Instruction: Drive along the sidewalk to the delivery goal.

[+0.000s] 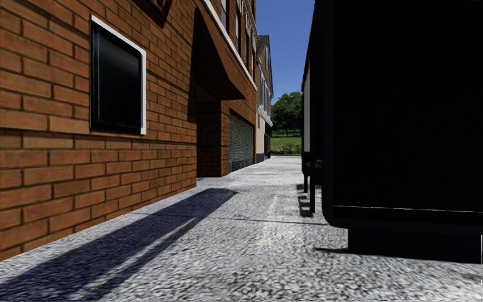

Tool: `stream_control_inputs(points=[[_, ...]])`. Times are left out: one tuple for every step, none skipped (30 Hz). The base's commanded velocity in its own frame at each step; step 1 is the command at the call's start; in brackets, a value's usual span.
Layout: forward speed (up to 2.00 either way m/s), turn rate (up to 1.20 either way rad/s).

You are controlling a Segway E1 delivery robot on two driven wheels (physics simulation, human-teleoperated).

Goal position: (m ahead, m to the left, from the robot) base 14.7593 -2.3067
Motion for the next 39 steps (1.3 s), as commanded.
stream_control_inputs(points=[[1.34, 0.0], [1.34, 0.0], [1.34, 0.0], [1.34, 0.0], [1.33, 0.0], [1.33, 0.0], [1.33, 0.0], [1.33, 0.0], [1.33, 0.0], [1.33, 0.0], [1.33, 0.0], [1.33, 0.0], [1.35, 0.0], [1.4, 0.0], [1.49, 0.0], [1.56, 0.0], [1.56, 0.0], [1.62, 0.0], [1.71, 0.0], [1.71, 0.0], [1.8, 0.0], [1.89, 0.0], [2.0, 0.0], [2.0, 0.0], [2.0, 0.0], [2.0, 0.0], [2.0, 0.0], [2.0, 0.0], [2.0, 0.0], [2.0, 0.0], [2.0, -0.05], [2.0, -0.05], [2.0, -0.19], [2.0, -0.3], [2.0, -0.43], [2.0, -0.43], [2.0, -0.48], [2.0, -0.49], [2.0, -0.49]])
